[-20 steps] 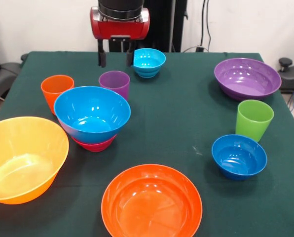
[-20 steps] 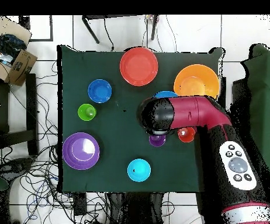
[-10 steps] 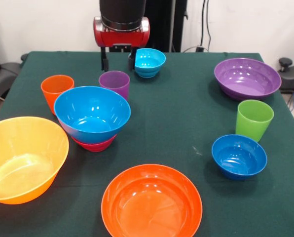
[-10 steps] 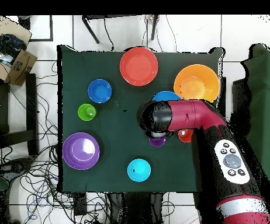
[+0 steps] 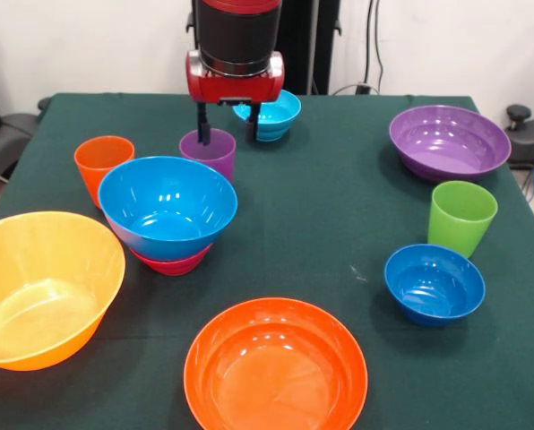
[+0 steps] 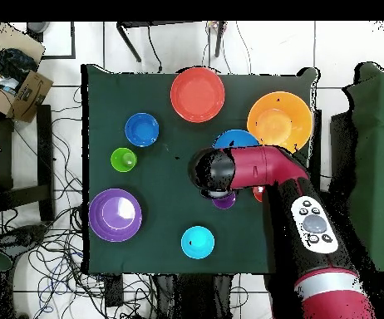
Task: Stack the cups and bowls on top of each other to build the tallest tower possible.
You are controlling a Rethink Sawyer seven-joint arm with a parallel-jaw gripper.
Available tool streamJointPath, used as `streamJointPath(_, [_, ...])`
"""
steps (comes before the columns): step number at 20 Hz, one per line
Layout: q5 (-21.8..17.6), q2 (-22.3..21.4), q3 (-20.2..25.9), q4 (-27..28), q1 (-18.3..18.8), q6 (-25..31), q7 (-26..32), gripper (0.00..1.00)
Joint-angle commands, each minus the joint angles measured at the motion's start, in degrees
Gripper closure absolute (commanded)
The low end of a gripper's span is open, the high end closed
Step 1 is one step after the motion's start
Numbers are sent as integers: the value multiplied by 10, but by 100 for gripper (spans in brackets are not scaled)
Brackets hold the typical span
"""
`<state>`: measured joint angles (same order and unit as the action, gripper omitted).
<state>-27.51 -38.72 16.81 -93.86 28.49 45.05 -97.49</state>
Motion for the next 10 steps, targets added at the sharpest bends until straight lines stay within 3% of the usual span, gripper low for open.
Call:
streamJointPath(1, [10, 41, -22, -8, -23, -55, -108, 0])
streamJointPath(10, [23, 49, -34, -17, -27, -37, -89, 0])
